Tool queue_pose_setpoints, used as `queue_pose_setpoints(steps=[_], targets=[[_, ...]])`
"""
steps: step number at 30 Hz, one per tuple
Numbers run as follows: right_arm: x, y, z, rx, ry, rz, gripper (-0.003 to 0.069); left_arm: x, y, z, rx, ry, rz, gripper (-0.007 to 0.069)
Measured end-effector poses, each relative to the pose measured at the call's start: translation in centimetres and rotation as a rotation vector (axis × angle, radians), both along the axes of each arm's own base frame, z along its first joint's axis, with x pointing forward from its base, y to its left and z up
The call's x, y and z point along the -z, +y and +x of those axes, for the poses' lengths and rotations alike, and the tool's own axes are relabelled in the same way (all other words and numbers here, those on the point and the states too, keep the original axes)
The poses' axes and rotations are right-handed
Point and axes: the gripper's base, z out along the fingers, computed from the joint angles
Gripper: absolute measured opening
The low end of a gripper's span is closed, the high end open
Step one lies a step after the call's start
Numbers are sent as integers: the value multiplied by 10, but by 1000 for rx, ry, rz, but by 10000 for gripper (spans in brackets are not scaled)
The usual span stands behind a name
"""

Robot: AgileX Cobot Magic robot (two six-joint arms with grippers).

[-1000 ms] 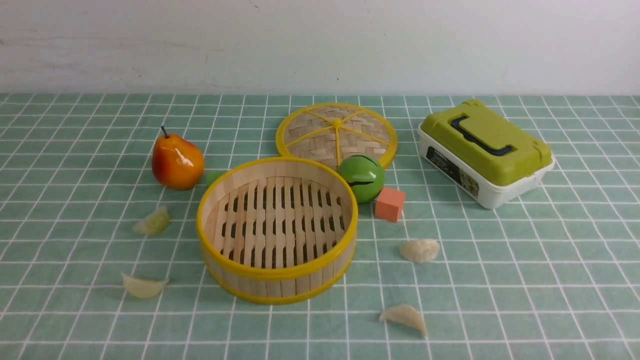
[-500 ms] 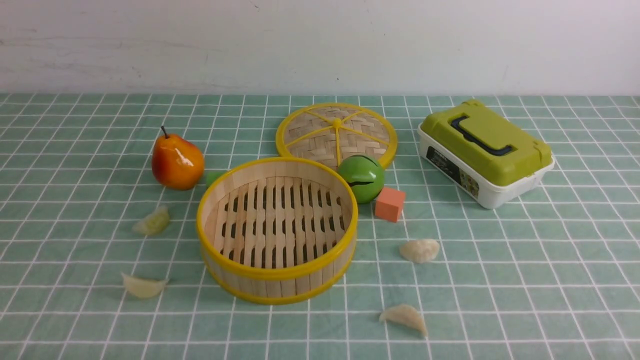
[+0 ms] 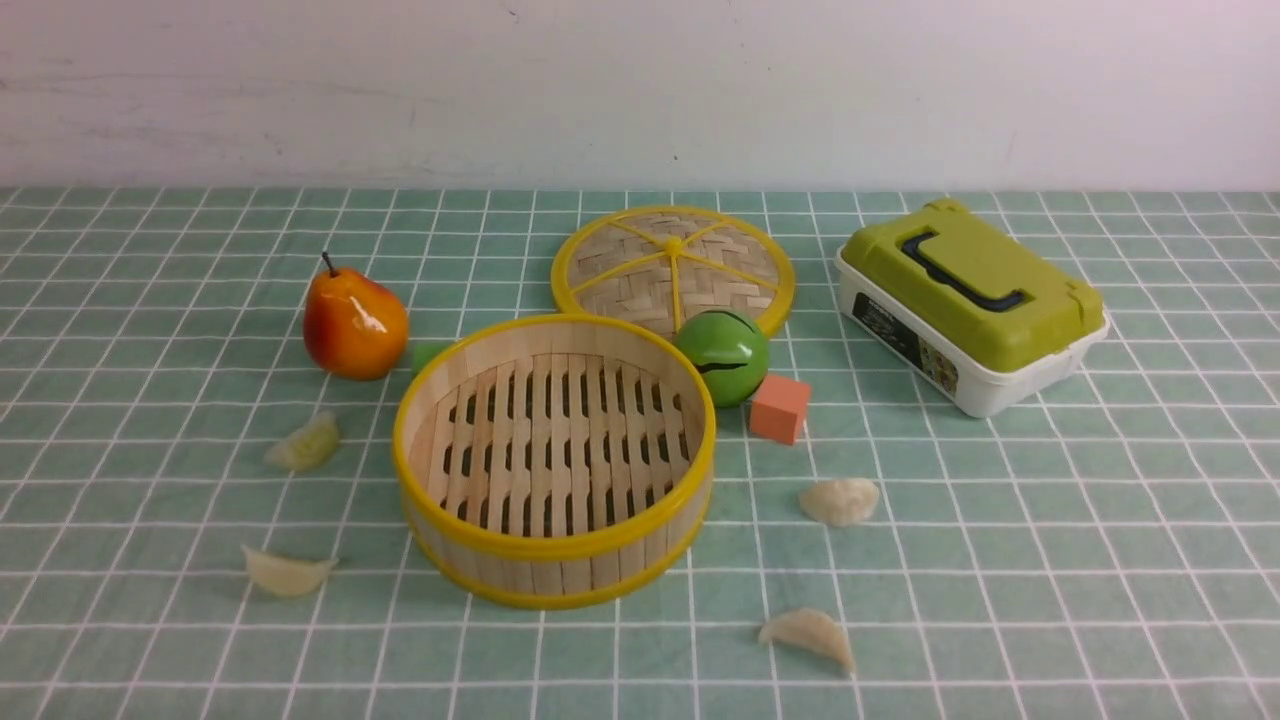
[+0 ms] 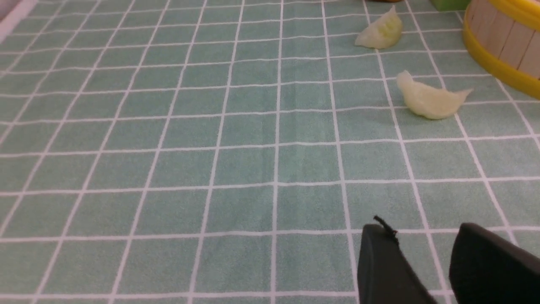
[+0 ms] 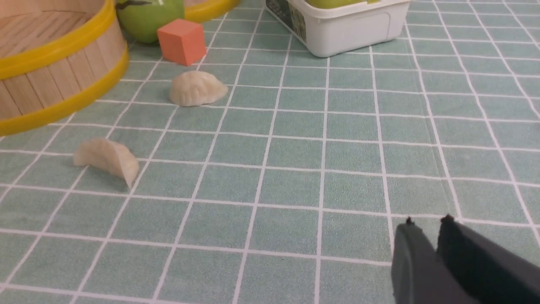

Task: Put the dumplings into the steamer on the table with the blue tablecloth.
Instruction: 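Reach for and grasp a dumpling on the table with the left gripper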

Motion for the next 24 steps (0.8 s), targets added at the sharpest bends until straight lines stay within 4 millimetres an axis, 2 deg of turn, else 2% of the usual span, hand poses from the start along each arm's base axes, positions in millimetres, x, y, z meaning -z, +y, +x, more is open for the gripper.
queue_pose_setpoints(steps=[5, 9, 14, 21, 24], targets=[[-12, -2, 3, 21, -161, 15, 95, -5, 0, 2, 14, -56, 40, 237], [-37, -5, 3, 55, -427, 40, 95, -25, -6, 5, 78, -281, 46, 237], [-54, -7, -1, 80, -627, 63, 98, -51, -14, 2, 163, -573, 50, 237], [-64, -9, -5, 89, -736, 167, 108, -66, -19, -3, 216, -750, 49, 237], [-65, -10, -6, 87, -747, 215, 111, -73, -21, -7, 244, -838, -44, 237]])
